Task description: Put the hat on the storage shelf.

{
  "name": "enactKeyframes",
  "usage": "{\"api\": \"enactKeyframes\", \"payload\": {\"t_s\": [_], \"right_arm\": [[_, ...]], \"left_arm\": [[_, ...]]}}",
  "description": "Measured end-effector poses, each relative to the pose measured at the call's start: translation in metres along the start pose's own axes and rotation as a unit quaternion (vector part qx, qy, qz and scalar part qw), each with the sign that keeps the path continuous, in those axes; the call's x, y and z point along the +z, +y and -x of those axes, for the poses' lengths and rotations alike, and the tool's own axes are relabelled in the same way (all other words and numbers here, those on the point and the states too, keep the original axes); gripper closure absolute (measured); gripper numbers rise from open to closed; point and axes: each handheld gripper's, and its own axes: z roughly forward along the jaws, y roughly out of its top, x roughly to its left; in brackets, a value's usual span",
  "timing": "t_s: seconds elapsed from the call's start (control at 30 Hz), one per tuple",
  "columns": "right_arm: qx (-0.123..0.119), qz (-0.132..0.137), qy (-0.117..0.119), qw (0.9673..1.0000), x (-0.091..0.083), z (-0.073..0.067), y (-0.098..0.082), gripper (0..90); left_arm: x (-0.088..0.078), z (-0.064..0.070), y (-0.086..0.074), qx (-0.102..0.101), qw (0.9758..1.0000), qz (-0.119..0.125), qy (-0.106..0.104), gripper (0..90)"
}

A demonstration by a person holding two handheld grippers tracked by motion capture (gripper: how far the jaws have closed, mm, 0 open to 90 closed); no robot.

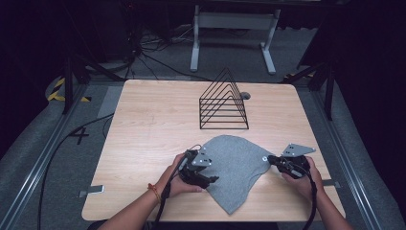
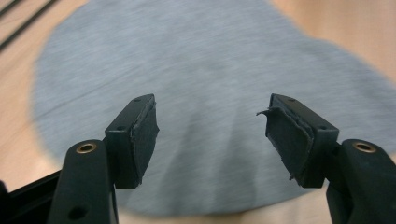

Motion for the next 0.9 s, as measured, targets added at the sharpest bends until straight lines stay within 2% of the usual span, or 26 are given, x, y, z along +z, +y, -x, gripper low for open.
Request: {"api": "enactKeyframes", "payload": {"t_s": [0.17,0.23,0.3,0.33,0.43,0.5,0.53,0.57,0.67,0.9], "right_arm": [[-0.002,-0.01,-0.001,0.9999,0.005,0.003,-0.002,85.9],[-0.007,-0.015,0.001,0.9999,0.007,0.002,-0.001,85.7],[-0.013,-0.019,0.006,0.9997,0.008,0.0,-0.001,85.7],[-0.014,-0.019,0.009,0.9997,0.008,0.0,-0.002,85.7],[-0.023,-0.023,0.013,0.9994,0.007,-0.002,-0.001,86.1],[-0.026,-0.026,0.023,0.9991,0.006,-0.004,-0.002,86.2],[-0.031,-0.033,0.029,0.9985,0.005,-0.007,-0.002,86.1],[-0.035,-0.035,0.032,0.9983,0.004,-0.009,-0.002,86.2],[-0.041,-0.04,0.042,0.9975,0.001,-0.015,-0.002,86.2],[-0.06,-0.054,0.065,0.9946,-0.002,-0.035,0.002,86.9]], "left_arm": [[0.019,0.024,0.004,0.028,0.9986,-0.027,-0.035,34.7],[0.023,0.03,0.005,0.045,0.9975,-0.039,-0.039,34.4],[0.025,0.03,0.003,0.044,0.9972,-0.049,-0.034,34.3],[0.026,0.03,0.0,0.041,0.9976,-0.047,-0.029,33.9],[0.019,0.022,-0.004,0.034,0.9977,-0.055,-0.019,33.6],[0.014,0.014,-0.009,0.023,0.9983,-0.053,-0.007,33.2],[0.014,0.014,-0.009,0.023,0.9983,-0.053,-0.007,33.2],[0.009,0.007,-0.012,0.013,0.9982,-0.059,0.003,33.2],[0.003,-0.006,-0.018,-0.007,0.9983,-0.055,0.019,33.2],[-0.008,-0.026,-0.025,-0.027,0.9963,-0.064,0.051,32.1]]}}
